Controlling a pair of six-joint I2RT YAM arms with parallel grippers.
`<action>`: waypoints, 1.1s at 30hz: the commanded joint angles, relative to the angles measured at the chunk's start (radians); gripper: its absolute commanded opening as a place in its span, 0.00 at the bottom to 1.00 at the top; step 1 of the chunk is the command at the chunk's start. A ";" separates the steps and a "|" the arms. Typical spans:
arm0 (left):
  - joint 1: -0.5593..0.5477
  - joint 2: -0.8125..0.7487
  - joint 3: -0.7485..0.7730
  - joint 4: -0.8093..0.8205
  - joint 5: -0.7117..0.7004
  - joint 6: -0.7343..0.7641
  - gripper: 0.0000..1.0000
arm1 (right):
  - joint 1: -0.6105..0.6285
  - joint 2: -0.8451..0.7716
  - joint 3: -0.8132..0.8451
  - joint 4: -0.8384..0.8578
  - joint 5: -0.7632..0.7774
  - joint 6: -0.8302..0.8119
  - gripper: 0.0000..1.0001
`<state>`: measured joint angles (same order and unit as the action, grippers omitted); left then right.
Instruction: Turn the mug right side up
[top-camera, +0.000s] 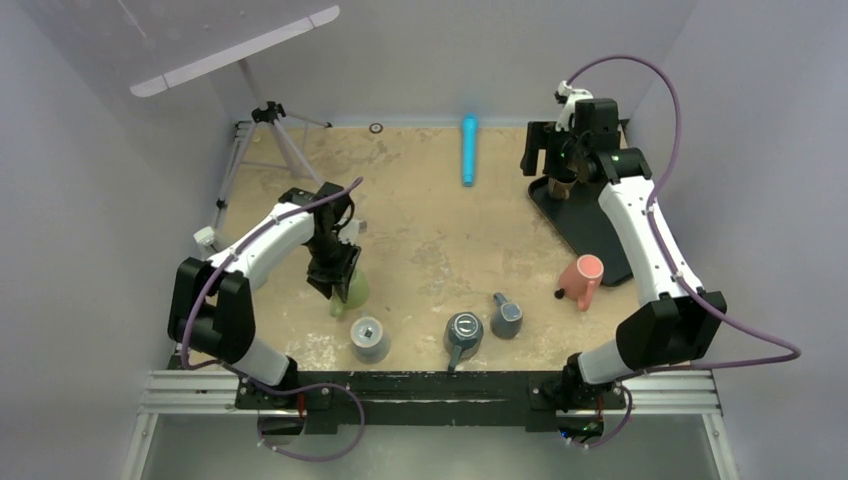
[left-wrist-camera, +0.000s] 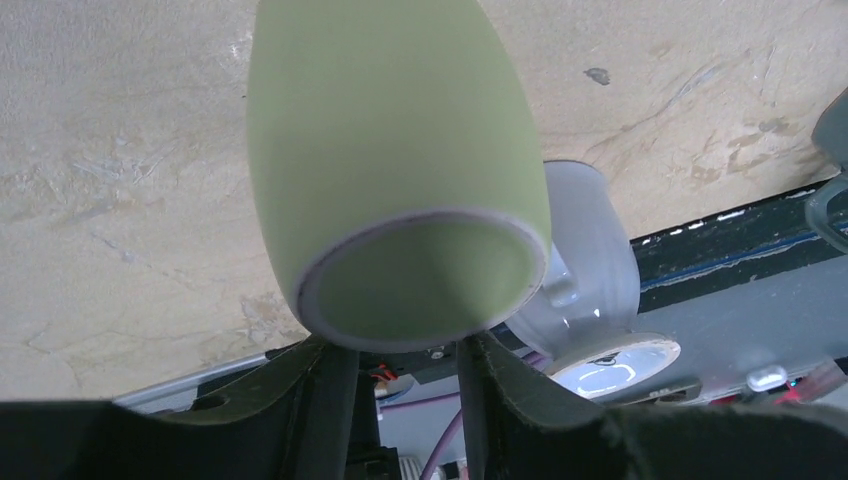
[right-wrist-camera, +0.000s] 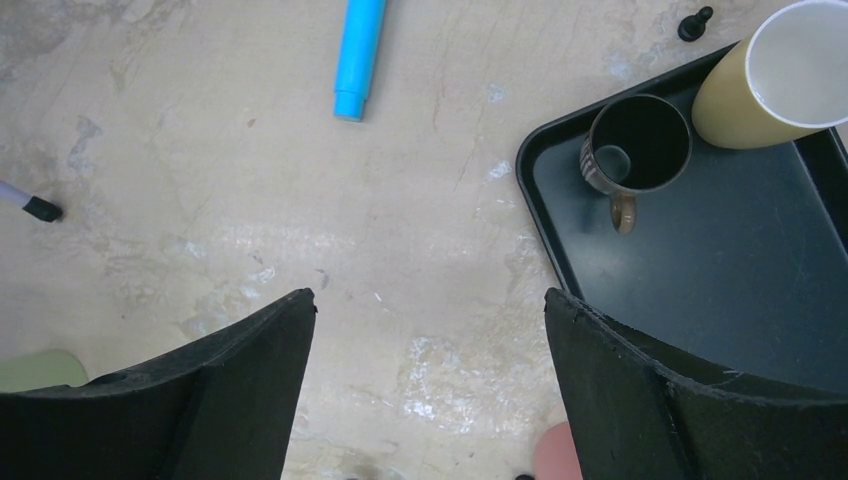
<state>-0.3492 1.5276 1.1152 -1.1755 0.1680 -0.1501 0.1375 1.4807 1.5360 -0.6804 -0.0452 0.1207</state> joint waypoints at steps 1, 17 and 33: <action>0.001 0.053 0.065 0.052 -0.035 -0.013 0.43 | 0.002 -0.048 0.001 0.033 -0.018 -0.021 0.88; -0.001 0.076 0.031 0.337 -0.202 -0.085 0.50 | 0.003 -0.046 -0.011 0.011 -0.036 -0.069 0.88; 0.000 0.000 -0.093 0.543 -0.238 -0.058 0.46 | 0.004 -0.062 -0.019 0.022 -0.045 -0.064 0.88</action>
<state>-0.3492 1.5414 0.9966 -0.7258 -0.0494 -0.2173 0.1375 1.4696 1.5196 -0.6819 -0.0715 0.0669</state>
